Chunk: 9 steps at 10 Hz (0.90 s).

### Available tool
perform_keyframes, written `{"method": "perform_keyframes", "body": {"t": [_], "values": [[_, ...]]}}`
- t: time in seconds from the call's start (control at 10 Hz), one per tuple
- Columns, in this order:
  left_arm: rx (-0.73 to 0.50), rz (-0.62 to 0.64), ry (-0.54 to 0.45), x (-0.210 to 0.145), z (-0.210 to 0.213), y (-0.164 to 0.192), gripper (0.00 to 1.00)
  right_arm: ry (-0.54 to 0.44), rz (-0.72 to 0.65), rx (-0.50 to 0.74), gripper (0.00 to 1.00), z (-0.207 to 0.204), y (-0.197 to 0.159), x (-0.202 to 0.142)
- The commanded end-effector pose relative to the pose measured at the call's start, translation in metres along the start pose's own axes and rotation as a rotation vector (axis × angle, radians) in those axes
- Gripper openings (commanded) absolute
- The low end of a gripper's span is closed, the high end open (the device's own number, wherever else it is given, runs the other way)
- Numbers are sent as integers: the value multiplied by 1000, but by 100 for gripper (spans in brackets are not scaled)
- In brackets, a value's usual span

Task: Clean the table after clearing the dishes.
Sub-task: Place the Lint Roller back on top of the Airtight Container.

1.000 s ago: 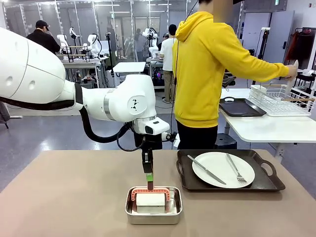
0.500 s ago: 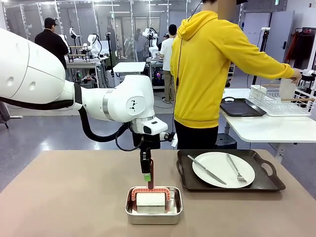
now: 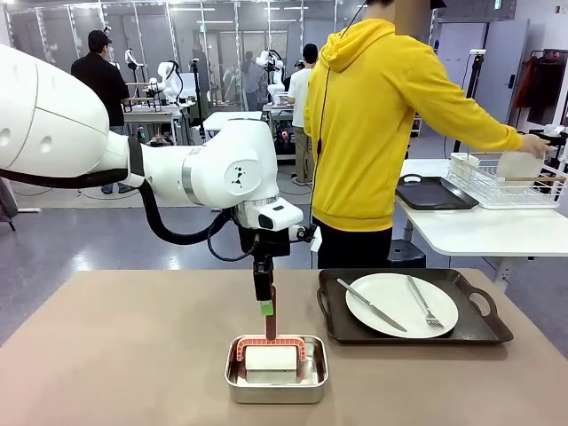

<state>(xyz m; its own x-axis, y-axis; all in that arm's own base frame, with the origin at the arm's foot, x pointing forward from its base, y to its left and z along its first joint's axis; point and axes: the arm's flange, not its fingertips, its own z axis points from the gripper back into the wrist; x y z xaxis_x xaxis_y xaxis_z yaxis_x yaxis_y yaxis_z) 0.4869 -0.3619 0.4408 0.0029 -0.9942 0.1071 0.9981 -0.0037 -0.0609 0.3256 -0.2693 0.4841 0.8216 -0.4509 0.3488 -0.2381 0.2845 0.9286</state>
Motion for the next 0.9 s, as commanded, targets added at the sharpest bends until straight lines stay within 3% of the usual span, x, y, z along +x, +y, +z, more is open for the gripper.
{"method": "perform_keyframes", "body": {"t": [0.0,0.1,0.8], "values": [[56,7,1,-7,27,-10,95,-2,5,6,100,1,3,-2],[88,10,-3,-9,40,-14,100,-2,5,6,100,1,3,-2],[109,5,-35,-7,65,-13,100,-2,5,6,100,1,3,-2]]}}
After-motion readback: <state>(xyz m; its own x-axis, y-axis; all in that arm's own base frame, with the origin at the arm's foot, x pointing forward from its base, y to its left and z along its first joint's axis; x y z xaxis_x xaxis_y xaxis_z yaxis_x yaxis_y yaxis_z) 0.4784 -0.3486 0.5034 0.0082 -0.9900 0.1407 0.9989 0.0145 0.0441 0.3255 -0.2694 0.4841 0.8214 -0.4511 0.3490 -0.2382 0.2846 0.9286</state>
